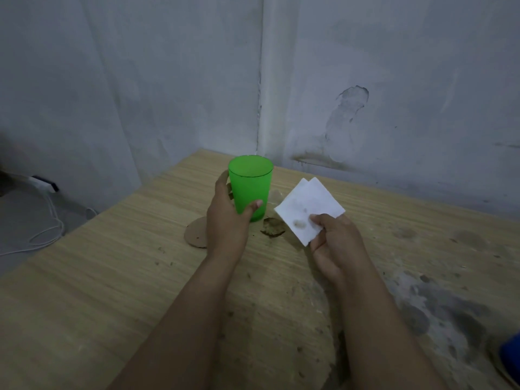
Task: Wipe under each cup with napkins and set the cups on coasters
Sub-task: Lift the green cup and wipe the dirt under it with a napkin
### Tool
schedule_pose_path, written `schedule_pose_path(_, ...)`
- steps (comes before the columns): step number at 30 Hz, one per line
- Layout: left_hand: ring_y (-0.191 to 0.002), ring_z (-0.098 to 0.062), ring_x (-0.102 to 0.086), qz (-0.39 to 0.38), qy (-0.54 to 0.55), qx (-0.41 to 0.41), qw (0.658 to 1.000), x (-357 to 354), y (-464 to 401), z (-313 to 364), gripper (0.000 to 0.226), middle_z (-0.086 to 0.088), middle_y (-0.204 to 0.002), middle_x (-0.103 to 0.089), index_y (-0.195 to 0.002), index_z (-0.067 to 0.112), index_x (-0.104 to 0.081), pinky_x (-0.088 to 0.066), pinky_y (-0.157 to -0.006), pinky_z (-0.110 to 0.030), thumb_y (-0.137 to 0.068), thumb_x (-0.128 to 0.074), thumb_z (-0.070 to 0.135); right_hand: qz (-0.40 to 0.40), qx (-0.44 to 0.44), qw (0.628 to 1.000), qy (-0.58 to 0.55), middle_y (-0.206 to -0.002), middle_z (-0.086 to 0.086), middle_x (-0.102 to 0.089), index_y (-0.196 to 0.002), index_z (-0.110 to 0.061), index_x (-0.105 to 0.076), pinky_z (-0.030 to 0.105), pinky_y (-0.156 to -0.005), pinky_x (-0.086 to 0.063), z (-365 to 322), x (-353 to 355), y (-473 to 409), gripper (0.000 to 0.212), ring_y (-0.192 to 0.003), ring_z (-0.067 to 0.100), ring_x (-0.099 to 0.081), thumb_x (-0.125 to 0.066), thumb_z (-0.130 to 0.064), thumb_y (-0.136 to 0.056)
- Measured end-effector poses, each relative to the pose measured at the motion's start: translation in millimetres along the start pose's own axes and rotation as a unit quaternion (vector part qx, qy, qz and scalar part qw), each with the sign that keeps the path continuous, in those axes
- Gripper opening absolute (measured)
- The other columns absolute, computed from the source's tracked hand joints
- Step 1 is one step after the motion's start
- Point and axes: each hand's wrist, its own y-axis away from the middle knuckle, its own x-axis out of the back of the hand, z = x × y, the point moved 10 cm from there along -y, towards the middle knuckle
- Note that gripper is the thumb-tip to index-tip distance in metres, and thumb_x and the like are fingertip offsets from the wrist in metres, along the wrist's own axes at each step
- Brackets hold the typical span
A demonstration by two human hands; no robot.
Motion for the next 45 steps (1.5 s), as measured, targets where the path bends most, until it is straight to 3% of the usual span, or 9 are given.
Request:
schedule_pose_path(15,-0.139,-0.021,-0.027,0.031,-0.083,0.012,0.996,10.3,14.1,12.9,0.084,-0.008,-0.155,-0.02,-0.151,0.015,-0.003,-0.02,-0.097,-0.014,-0.087,-0.053,-0.004,0.027,0.003,0.995,0.099,-0.112,0.014,-0.065,-0.105,-0.012,-0.056,0.052,-0.096,-0.047,1.4,4.0,2.9,0.029,-0.103,0.034,-0.063,-0.042,0.008,-0.09)
schedule_pose_path(20,-0.112,-0.022,-0.047,0.129,-0.073,-0.048,0.988,39.6,41.1,41.7,0.044,-0.013,-0.124,-0.044,-0.127,0.004,-0.047,-0.031,-0.093,-0.017,-0.084,-0.052,-0.003,-0.003,0.007,0.993,0.122,-0.094,0.005,-0.067,-0.097,-0.015,-0.058,0.033,-0.072,-0.057,0.6,-5.5,6.4,0.031,-0.084,0.025,-0.065,-0.04,0.009,-0.089)
schedule_pose_path(24,-0.084,-0.01,-0.053,0.027,-0.004,-0.029,0.999,24.8,48.2,34.1,0.011,-0.002,-0.099,-0.058,-0.097,0.016,-0.062,-0.041,-0.074,-0.02,-0.092,-0.053,0.012,-0.08,0.001,0.988,0.134,-0.092,0.007,-0.073,-0.103,-0.011,-0.06,0.031,-0.065,-0.06,6.3,-19.9,9.1,0.032,-0.078,0.023,-0.07,-0.042,0.011,-0.088)
schedule_pose_path(28,-0.08,-0.002,-0.059,-0.043,0.062,0.029,0.997,12.3,47.5,16.5,0.01,0.004,-0.091,-0.067,-0.093,0.024,-0.065,-0.044,-0.068,-0.008,-0.091,-0.058,0.032,-0.108,0.021,0.972,0.206,-0.102,0.018,-0.071,-0.103,-0.008,-0.064,0.048,-0.085,-0.054,8.1,-25.8,12.6,0.028,-0.087,0.033,-0.068,-0.049,0.008,-0.085)
schedule_pose_path(31,-0.081,-0.005,-0.063,-0.102,0.097,0.063,0.988,0.5,48.2,8.9,0.013,0.006,-0.088,-0.07,-0.09,0.027,-0.067,-0.051,-0.071,-0.019,-0.085,-0.064,0.038,-0.124,0.03,0.955,0.266,-0.102,0.017,-0.072,-0.107,-0.007,-0.065,0.052,-0.087,-0.052,7.9,-26.9,15.6,0.027,-0.091,0.036,-0.068,-0.054,0.005,-0.085)
schedule_pose_path(34,-0.075,-0.011,-0.065,-0.136,0.132,0.093,0.977,-7.8,47.4,1.4,0.016,-0.008,-0.087,-0.071,-0.092,0.014,-0.07,-0.053,-0.06,-0.022,-0.083,-0.07,0.027,-0.137,0.06,0.934,0.325,-0.1,0.014,-0.073,-0.106,-0.008,-0.067,0.052,-0.087,-0.053,2.4,-28.0,16.6,0.024,-0.092,0.035,-0.069,-0.059,0.0,-0.084)
schedule_pose_path(37,-0.077,-0.017,-0.064,-0.153,0.151,0.099,0.972,-11.8,42.2,-1.7,0.015,-0.019,-0.088,-0.07,-0.093,0.005,-0.068,-0.052,-0.068,-0.027,-0.082,-0.071,0.014,-0.143,0.087,0.92,0.353,-0.099,0.015,-0.073,-0.101,-0.005,-0.069,0.051,-0.087,-0.053,-2.7,-30.1,15.8,0.022,-0.092,0.034,-0.068,-0.063,0.0,-0.081)
schedule_pose_path(41,-0.073,-0.015,-0.06,-0.156,0.201,0.109,0.961,-15.3,38.2,-3.1,0.013,-0.01,-0.082,-0.064,-0.081,0.012,-0.062,-0.049,-0.064,-0.021,-0.079,-0.071,0.002,-0.153,0.094,0.921,0.345,-0.094,0.015,-0.073,-0.097,-0.004,-0.07,0.038,-0.075,-0.058,-4.8,-30.0,14.4,0.021,-0.084,0.029,-0.07,-0.06,0.006,-0.081)
schedule_pose_path(45,-0.067,-0.006,-0.06,-0.158,0.222,0.088,0.958,-12.4,36.3,2.0,0.019,-0.004,-0.079,-0.065,-0.076,0.011,-0.061,-0.047,-0.057,-0.015,-0.076,-0.07,-0.005,-0.135,0.069,0.936,0.317,-0.071,0.008,-0.072,-0.068,-0.012,-0.073,0.024,-0.054,-0.054,-4.1,-23.5,11.5,0.037,-0.062,0.02,-0.066,-0.052,0.017,-0.077)
